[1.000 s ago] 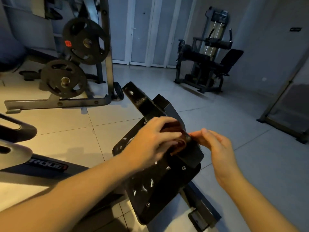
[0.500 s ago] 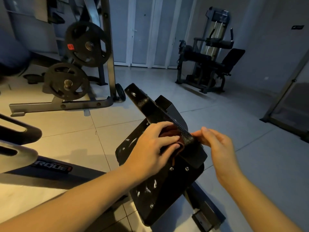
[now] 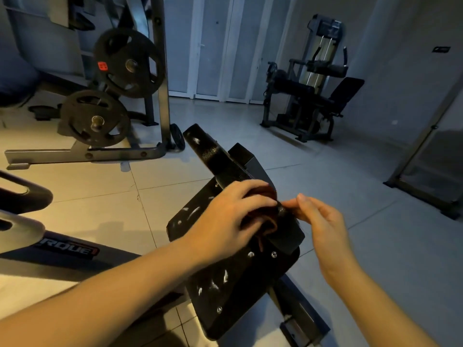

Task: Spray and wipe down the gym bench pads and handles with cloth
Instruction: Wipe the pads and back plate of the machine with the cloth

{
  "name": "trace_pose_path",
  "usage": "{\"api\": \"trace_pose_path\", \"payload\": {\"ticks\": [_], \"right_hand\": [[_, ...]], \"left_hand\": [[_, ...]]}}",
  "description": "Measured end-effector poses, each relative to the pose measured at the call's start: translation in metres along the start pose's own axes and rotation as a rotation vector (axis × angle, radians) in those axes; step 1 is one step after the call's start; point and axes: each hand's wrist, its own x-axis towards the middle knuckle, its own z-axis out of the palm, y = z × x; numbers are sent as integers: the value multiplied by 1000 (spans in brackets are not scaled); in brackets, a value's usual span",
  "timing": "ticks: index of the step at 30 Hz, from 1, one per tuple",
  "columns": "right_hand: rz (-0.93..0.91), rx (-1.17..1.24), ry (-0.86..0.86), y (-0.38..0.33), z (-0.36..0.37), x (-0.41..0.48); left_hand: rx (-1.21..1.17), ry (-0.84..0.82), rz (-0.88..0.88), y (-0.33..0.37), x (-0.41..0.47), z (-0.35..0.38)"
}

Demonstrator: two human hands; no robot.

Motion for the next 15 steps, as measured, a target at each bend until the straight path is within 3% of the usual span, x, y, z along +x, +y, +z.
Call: {"api": "trace_pose_path", "payload": {"ticks": [4, 6, 8, 12, 13, 15], "right_hand": [[8, 6, 23, -1, 4, 1], [-2, 14, 39, -1, 6, 0], [-9, 16, 31, -2, 5, -2], [3, -12, -6, -1, -1, -3], [8, -21, -10, -1, -2, -3], [8, -30, -12, -1, -2, -1]], "left_hand": [[-133, 206, -385, -41, 13, -7], [-130, 233, -462, -37, 17, -5], [-59, 198, -418, -13, 14, 3], [32, 49, -80, 25, -5, 6], [43, 17, -54, 16, -6, 2], [28, 57, -164, -15, -5, -3]]}}
